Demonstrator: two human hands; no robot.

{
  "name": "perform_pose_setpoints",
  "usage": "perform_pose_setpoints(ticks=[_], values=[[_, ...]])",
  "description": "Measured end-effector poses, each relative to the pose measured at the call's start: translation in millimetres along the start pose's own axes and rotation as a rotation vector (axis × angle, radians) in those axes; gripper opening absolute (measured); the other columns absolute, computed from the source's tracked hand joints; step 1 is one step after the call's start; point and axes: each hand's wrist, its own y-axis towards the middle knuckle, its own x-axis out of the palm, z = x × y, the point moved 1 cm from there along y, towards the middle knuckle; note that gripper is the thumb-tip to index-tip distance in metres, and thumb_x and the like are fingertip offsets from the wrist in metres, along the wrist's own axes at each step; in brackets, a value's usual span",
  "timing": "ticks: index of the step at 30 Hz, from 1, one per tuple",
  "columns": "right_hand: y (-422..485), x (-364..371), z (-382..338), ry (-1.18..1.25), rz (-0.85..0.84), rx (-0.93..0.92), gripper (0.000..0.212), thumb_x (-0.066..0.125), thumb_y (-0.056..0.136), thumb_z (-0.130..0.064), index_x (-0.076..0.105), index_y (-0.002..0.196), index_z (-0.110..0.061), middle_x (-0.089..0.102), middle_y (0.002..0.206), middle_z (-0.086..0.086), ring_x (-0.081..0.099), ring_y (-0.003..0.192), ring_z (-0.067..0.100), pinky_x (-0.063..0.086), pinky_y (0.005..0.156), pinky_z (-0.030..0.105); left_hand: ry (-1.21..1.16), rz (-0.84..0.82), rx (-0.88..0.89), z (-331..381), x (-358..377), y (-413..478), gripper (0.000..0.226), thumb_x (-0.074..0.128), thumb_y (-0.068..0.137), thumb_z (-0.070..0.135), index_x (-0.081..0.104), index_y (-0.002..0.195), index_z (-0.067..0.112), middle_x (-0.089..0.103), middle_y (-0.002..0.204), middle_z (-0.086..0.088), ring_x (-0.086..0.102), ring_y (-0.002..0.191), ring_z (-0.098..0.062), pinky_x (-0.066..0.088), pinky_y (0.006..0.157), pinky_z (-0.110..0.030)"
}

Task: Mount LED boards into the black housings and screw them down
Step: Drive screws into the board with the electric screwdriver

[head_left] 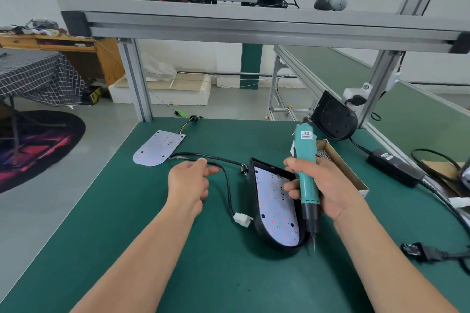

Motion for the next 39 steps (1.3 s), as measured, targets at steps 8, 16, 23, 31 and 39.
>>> perform_pose_setpoints(ticks=[8,16,23,31,39], values=[[-0.7,0.0,0.5,-0.055,-0.071,-0.005,0.045,0.086,0.074,-0.026,0.068,0.110,-0.005,0.072,0.080,0.004,0.075,0.074,0.033,0.064,0.059,0.038,0.633,-0.142,0.269,2.7,-8.8,-0.8,0.036,0.064,0.099,0.049,0.063,0.086,0.016,0.078,0.072,0.011,0.036,0.037,-0.008,0.036,0.050,-0.026],[-2.1,0.5,-1.8,-0.025,-0.055,-0.037,0.031,0.085,0.085,-0.015,0.068,0.108,-0.004,0.072,0.088,0.007,0.072,0.067,0.028,0.062,0.058,0.037,0.893,-0.410,0.330,21.7,-17.0,-24.4,0.034,0.065,0.099,0.043,0.068,0.082,0.013,0.063,0.056,0.008,0.041,0.047,-0.010,0.034,0.052,-0.026],[-4.7,0.5,-3.5,-0.092,-0.094,-0.058,0.033,0.085,0.074,-0.026,0.071,0.098,-0.009,0.068,0.077,0.004,0.069,0.063,0.027,0.058,0.055,0.036,0.766,-0.638,0.248,18.6,5.7,-67.9,0.042,0.069,0.094,0.060,0.059,0.080,0.022,0.051,0.058,0.015,0.038,0.051,-0.009,0.032,0.051,-0.023],[-6.2,-1.2,-5.3,-0.145,-0.089,-0.053,0.064,0.089,0.065,-0.034,0.064,0.111,0.003,0.066,0.119,0.037,0.069,0.062,0.029,0.058,0.055,0.036,1.007,-0.788,0.138,24.9,-3.1,-71.4,0.049,0.066,0.092,0.061,0.043,0.077,0.020,0.048,0.055,0.007,0.033,0.052,-0.017,0.026,0.050,-0.027],[-10.9,0.1,-18.4,0.219,-0.063,-0.145,0.033,0.072,0.084,-0.021,0.054,0.107,-0.005,0.074,0.118,0.028,0.059,0.051,0.016,0.052,0.047,0.027,-0.568,-0.468,-0.364,35.6,3.8,-54.9,0.026,0.041,0.104,-0.009,0.058,0.123,-0.011,0.061,0.100,-0.016,0.060,0.078,-0.020,0.056,0.058,-0.024]])
